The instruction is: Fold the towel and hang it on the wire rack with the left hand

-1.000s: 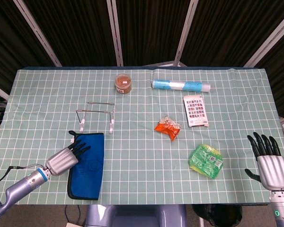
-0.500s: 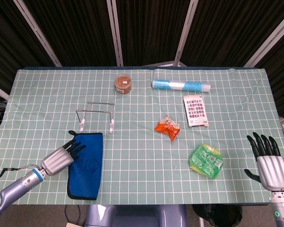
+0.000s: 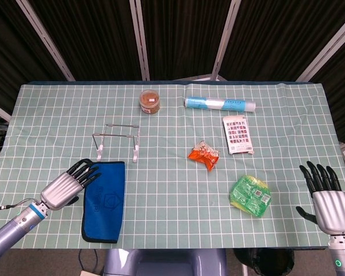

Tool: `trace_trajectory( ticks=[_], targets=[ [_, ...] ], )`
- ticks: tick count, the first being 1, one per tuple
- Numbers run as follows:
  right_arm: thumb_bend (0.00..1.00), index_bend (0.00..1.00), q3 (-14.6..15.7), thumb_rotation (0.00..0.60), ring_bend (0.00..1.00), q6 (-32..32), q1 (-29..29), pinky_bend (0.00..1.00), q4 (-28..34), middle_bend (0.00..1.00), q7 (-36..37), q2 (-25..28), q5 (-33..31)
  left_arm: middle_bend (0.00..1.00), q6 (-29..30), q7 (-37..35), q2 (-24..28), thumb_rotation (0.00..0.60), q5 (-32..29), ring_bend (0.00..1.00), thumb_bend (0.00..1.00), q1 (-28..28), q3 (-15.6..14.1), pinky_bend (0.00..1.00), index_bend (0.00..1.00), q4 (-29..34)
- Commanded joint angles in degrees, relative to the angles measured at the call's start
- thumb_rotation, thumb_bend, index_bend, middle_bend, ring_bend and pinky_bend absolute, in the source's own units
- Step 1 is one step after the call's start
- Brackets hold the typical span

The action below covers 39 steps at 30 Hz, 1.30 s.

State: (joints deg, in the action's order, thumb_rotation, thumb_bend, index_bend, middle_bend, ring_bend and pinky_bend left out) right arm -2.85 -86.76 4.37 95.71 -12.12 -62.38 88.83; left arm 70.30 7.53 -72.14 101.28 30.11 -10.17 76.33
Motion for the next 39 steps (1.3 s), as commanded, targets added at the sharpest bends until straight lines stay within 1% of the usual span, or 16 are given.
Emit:
trace_trajectory(
  ticks=[1, 2, 3, 4, 5, 6, 8, 10, 11, 14, 17, 22, 24, 27, 32, 39],
  targets=[
    [0.0, 0.0, 0.1, 0.6, 0.0, -0.3, -0.1, 0.0, 0.2, 0.0, 0.3, 0.2, 0.4, 0.12, 0.4, 1.8, 0.7, 0.6, -2.6, 0.05, 0.25, 0.0, 2.9, 0.0, 0.0, 3.4],
    [0.0, 0.0, 0.1, 0.6, 0.0, -0.3, -0.1, 0.0, 0.2, 0.0, 0.5, 0.2, 0.6, 0.23, 0.1, 2.2, 0.6, 0.6, -3.6, 0.15, 0.25, 0.1, 3.8, 0.06, 0.0, 4.4],
    [0.0, 0.0, 0.2, 0.6, 0.0, -0.4, -0.1, 0.0, 0.3, 0.0, 0.6, 0.3, 0.9, 0.32, -0.5, 2.7, 0.0, 0.6, -5.6, 0.24, 0.25, 0.5, 5.5, 0.13, 0.0, 5.9],
    [0.0, 0.0, 0.2, 0.6, 0.0, -0.5, -0.1, 0.0, 0.3, 0.0, 0.7, 0.4, 1.0, 0.45, -1.5, 3.7, -0.4, 0.6, -7.2, 0.4, 0.25, 0.8, 6.5, 0.29, 0.0, 7.0],
    [0.0, 0.0, 0.3, 0.6, 0.0, -0.5, -0.2, 0.0, 0.4, 0.0, 0.9, 0.4, 1.2, 0.58, -3.0, 4.9, -0.9, 0.6, -9.2, 0.55, 0.24, 1.2, 7.6, 0.48, 0.0, 8.3],
    [0.0, 0.0, 0.3, 0.6, 0.0, -0.5, -0.2, 0.0, 0.4, 0.0, 1.0, 0.5, 1.2, 0.66, -4.0, 6.0, -1.4, 0.6, -10.7, 0.64, 0.24, 1.5, 8.4, 0.64, 0.0, 9.1],
    [0.0, 0.0, 0.2, 0.6, 0.0, -0.6, -0.2, 0.0, 0.4, 0.0, 1.3, 0.6, 1.2, 0.78, -6.6, 9.0, -3.0, 0.6, -14.3, 0.77, 0.24, 2.4, 10.3, 0.9, 0.03, 10.0],
    [0.0, 0.0, 0.2, 0.6, 0.0, -0.5, -0.2, 0.0, 0.3, 0.0, 1.5, 0.7, 1.1, 0.85, -8.5, 11.6, -4.5, 0.6, -17.3, 0.84, 0.24, 3.1, 11.6, 0.99, 0.08, 10.4],
    [0.0, 0.0, 0.1, 0.6, 0.0, -0.5, -0.2, 0.0, 0.2, 0.0, 1.7, 0.7, 1.1, 0.87, -9.5, 13.0, -5.4, 0.6, -19.1, 0.86, 0.24, 3.5, 12.3, 1.0, 0.11, 10.6],
    [0.0, 0.0, 0.0, 0.6, 0.0, -0.3, -0.1, 0.0, 0.0, 0.0, 2.0, 0.8, 0.7, 0.89, -12.0, 15.8, -7.5, 0.6, -23.3, 0.87, 0.24, 4.5, 13.7, 1.0, 0.14, 10.6],
    [0.0, 0.0, -0.2, 0.6, 0.0, 0.0, -0.1, 0.0, -0.3, 0.0, 2.4, 0.8, 0.2, 0.9, -14.6, 18.2, -9.9, 0.6, -27.6, 0.88, 0.24, 5.7, 15.0, 1.0, 0.15, 9.9],
    [0.0, 0.0, -0.4, 0.6, 0.0, 0.6, 0.1, 0.0, -0.7, 0.0, 2.5, 0.7, -0.7, 0.91, -17.0, 20.6, -12.8, 0.6, -32.7, 0.88, 0.24, 7.4, 16.3, 1.0, 0.16, 7.7],
    [0.0, 0.0, -0.5, 0.6, 0.0, 0.8, 0.1, 0.0, -0.9, 0.0, 2.6, 0.6, -1.0, 0.91, -17.4, 21.2, -13.4, 0.6, -34.1, 0.88, 0.26, 7.8, 16.7, 1.0, 0.17, 7.1],
    [0.0, 0.0, -0.5, 0.6, 0.0, 1.2, 0.2, 0.0, -1.1, 0.0, 2.6, 0.5, -1.4, 0.91, -18.0, 22.5, -14.3, 0.6, -36.5, 0.88, 0.31, 8.3, 17.0, 1.0, 0.2, 5.9],
    [0.0, 0.0, -0.6, 0.6, 0.0, 1.9, 0.4, 0.0, -1.4, 0.0, 2.4, 0.3, -2.0, 0.91, -20.1, 21.5, -16.0, 0.6, -41.0, 0.88, 0.39, 9.2, 17.9, 1.0, 0.23, 3.1],
    [0.0, 0.0, -0.6, 0.6, 0.0, 2.3, 0.6, 0.0, -1.5, 0.0, 1.9, 0.0, -2.3, 0.91, -21.9, 17.6, -17.5, 0.6, -43.2, 0.88, 0.41, 9.6, 18.4, 1.0, 0.27, -0.4]
  ],
)
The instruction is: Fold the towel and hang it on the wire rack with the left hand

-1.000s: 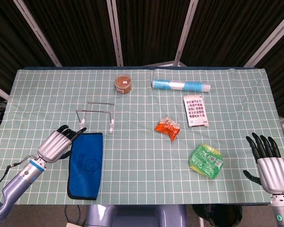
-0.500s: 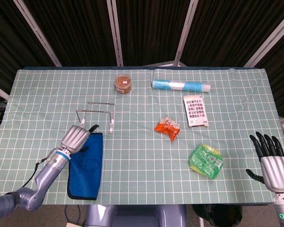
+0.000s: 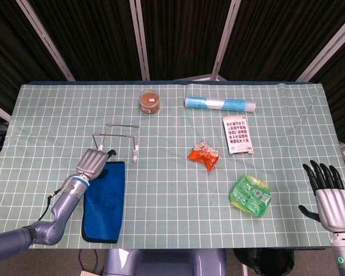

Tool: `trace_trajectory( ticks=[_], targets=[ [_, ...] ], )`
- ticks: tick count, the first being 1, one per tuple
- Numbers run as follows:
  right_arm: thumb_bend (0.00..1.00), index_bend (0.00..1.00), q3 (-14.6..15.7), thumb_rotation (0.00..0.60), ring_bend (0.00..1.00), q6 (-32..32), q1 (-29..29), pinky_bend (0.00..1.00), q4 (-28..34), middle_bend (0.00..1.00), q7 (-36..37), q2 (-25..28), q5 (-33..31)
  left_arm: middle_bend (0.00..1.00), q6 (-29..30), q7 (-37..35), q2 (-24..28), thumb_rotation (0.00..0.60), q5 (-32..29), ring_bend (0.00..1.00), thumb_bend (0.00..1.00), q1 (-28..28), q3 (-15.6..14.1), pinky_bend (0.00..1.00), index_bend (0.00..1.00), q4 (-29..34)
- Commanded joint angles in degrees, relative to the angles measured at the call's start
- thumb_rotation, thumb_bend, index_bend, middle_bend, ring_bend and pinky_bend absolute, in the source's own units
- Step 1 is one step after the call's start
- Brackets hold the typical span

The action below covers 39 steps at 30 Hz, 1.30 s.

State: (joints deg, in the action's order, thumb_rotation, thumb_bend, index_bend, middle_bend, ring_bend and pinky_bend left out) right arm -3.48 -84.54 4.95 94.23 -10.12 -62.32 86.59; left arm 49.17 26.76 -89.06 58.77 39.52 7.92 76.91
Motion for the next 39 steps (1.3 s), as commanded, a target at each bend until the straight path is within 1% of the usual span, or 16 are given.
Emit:
trace_trajectory(
  ticks=[1, 11, 20, 25, 35, 39],
  targets=[
    [0.0, 0.0, 0.0, 0.6, 0.0, 0.1, 0.0, 0.0, 0.0, 0.0, -0.1, -0.1, -0.1, 0.91, -1.0, -2.2, -0.8, 0.6, -0.8, 0.88, 0.41, 0.2, 0.3, 1.0, 0.28, -1.4],
    [0.0, 0.0, 0.0, 0.6, 0.0, 0.8, 0.4, 0.0, -0.2, 0.0, -0.5, -0.4, -0.6, 0.91, -2.6, -6.7, -2.5, 0.6, -0.7, 0.88, 0.45, 0.4, 0.1, 1.0, 0.37, -4.9],
    [0.0, 0.0, 0.0, 0.6, 0.0, 1.0, 0.4, 0.0, -0.4, 0.0, -0.6, -0.5, -0.7, 0.91, -3.3, -9.0, -3.5, 0.6, 0.0, 0.88, 0.45, 0.6, -0.3, 1.0, 0.37, -6.8],
    [0.0, 0.0, 0.0, 0.6, 0.0, 1.0, 0.4, 0.0, -0.4, 0.0, -0.6, -0.5, -0.8, 0.91, -3.2, -9.5, -4.0, 0.6, 0.5, 0.88, 0.45, 0.7, -0.6, 1.0, 0.39, -7.5],
    [0.0, 0.0, 0.1, 0.6, 0.0, 1.1, 0.5, 0.0, -0.4, 0.0, -0.6, -0.6, -0.8, 0.91, -2.2, -11.5, -5.3, 0.6, 2.1, 0.88, 0.45, 0.3, -0.9, 1.0, 0.5, -8.9],
    [0.0, 0.0, 0.1, 0.6, 0.0, 1.0, 0.5, 0.0, -0.4, 0.0, -0.7, -0.6, -0.8, 0.91, -1.8, -12.1, -5.3, 0.6, 2.7, 0.88, 0.45, 0.1, -0.9, 1.0, 0.51, -9.0]
  ],
)
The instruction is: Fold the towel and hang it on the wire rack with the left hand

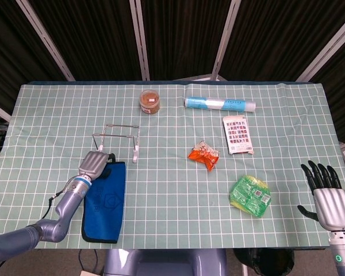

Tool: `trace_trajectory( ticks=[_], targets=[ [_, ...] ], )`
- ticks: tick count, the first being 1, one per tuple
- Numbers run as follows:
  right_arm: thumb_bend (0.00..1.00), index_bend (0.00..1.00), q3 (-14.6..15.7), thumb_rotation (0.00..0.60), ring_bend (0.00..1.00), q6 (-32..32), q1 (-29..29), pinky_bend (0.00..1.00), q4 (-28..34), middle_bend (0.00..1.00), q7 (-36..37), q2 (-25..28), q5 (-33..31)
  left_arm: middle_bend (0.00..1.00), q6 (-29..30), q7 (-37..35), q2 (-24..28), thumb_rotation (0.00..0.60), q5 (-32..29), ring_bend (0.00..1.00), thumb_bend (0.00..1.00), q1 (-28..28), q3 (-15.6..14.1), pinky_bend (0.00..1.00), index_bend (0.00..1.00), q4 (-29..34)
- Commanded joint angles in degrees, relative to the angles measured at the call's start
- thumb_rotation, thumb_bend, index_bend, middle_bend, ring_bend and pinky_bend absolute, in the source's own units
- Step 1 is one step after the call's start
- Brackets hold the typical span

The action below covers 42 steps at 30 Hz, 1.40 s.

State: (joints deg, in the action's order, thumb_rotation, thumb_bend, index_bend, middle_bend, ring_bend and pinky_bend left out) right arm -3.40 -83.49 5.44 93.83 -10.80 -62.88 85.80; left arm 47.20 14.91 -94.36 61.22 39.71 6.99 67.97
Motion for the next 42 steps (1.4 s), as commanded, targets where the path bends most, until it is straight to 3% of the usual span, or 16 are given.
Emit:
trace_trajectory(
  ticks=[1, 15, 22, 26, 32, 38, 42],
  targets=[
    [0.0, 0.0, 0.0, 0.6, 0.0, 0.0, 0.0, 0.0, 0.0, 0.0, -0.1, 0.0, 0.0, 0.91, 0.4, -0.4, 0.0, 0.6, 0.5, 0.88, 0.45, -0.1, 0.0, 1.0, 0.51, 0.0],
    [0.0, 0.0, 0.1, 0.6, 0.0, 0.0, 0.0, 0.0, 0.0, 0.0, -0.3, -0.1, 0.0, 0.91, 1.9, -1.2, 0.6, 0.6, 2.5, 0.88, 0.45, -0.6, -0.2, 1.0, 0.55, 1.7],
    [0.0, 0.0, 0.1, 0.6, 0.0, -0.1, 0.0, 0.0, 0.1, 0.0, -0.2, 0.0, 0.2, 0.91, 1.3, -0.2, 1.0, 0.6, 1.7, 0.88, 0.6, -0.5, -0.3, 1.0, 0.58, 2.3],
    [0.0, 0.0, 0.1, 0.6, 0.0, -0.1, 0.0, 0.0, 0.1, 0.0, -0.2, 0.0, 0.3, 0.91, 1.2, 0.4, 1.4, 0.6, 1.1, 0.88, 0.68, -0.5, -0.2, 1.0, 0.66, 2.8],
    [0.0, 0.0, 0.2, 0.6, 0.0, -0.3, -0.1, 0.0, 0.2, 0.0, -0.1, 0.0, 0.5, 0.92, 2.0, 1.7, 3.0, 0.6, 0.3, 0.89, 0.69, -0.8, -0.1, 1.0, 0.87, 5.5],
    [0.0, 0.0, 0.3, 0.6, 0.0, -0.6, -0.1, 0.0, 0.4, 0.0, 0.1, 0.2, 0.8, 0.93, 4.6, 3.2, 5.4, 0.6, -0.1, 0.9, 0.69, -1.5, 0.5, 1.0, 0.89, 9.7],
    [0.0, 0.0, 0.3, 0.6, 0.0, -1.2, -0.3, 0.0, 0.7, 0.0, 0.5, 0.5, 1.3, 0.93, 8.4, 5.9, 8.9, 0.6, -0.1, 0.9, 0.7, -2.3, 1.3, 1.0, 0.89, 15.7]
  ],
)
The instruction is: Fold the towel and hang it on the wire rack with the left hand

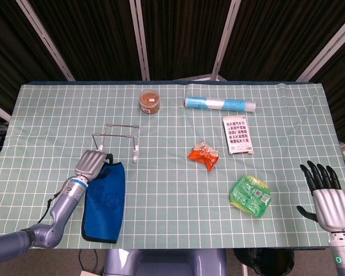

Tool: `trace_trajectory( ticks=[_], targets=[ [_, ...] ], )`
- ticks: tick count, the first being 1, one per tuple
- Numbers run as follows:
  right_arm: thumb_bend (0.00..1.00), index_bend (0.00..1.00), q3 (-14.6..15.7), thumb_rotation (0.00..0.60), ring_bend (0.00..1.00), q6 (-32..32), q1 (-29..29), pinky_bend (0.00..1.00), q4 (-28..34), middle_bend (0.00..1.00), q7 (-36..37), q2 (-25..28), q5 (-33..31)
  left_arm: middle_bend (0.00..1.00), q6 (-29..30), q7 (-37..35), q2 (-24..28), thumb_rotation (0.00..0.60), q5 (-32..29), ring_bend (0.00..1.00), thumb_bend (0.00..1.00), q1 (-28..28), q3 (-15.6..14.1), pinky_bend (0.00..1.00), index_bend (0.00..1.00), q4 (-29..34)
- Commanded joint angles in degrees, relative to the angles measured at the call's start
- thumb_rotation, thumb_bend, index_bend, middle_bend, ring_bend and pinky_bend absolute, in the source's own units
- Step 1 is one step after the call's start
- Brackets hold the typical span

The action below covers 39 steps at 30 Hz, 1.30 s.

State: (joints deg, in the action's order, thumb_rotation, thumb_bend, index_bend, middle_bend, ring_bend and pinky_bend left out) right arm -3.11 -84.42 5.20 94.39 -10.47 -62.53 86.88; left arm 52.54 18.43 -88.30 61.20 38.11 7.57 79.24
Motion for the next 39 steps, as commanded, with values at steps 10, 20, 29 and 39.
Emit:
trace_trajectory(
  ticks=[10, 20, 29, 39],
  targets=[
    [0.0, 0.0, 0.3, 0.6, 0.0, -2.1, -0.7, 0.0, 1.1, 0.0, 1.7, 1.1, 2.0, 0.93, 13.9, 16.9, 12.1, 0.6, -1.0, 0.9, 0.7, -1.8, 2.0, 1.0, 0.89, 22.2],
    [0.0, 0.0, 0.5, 0.6, 0.0, -3.8, -1.4, 0.0, 1.4, 0.0, 4.1, 2.3, 3.6, 0.93, 27.0, 31.5, 19.4, 0.6, 1.4, 0.89, 0.7, -2.8, 5.0, 1.0, 0.9, 36.0],
    [0.0, 0.0, 0.3, 0.6, 0.0, -3.8, -1.4, 0.0, 1.3, 0.0, 4.6, 2.4, 3.6, 0.93, 25.5, 37.0, 21.2, 0.6, -3.1, 0.89, 0.7, 1.0, 8.3, 1.0, 0.9, 36.2],
    [0.0, 0.0, 0.0, 0.6, 0.0, -3.4, -1.3, 0.0, 1.0, 0.0, 4.5, 2.3, 2.8, 0.93, 22.0, 37.8, 17.9, 0.6, -9.3, 0.89, 0.7, 6.0, 10.0, 1.0, 0.9, 31.8]
  ],
)
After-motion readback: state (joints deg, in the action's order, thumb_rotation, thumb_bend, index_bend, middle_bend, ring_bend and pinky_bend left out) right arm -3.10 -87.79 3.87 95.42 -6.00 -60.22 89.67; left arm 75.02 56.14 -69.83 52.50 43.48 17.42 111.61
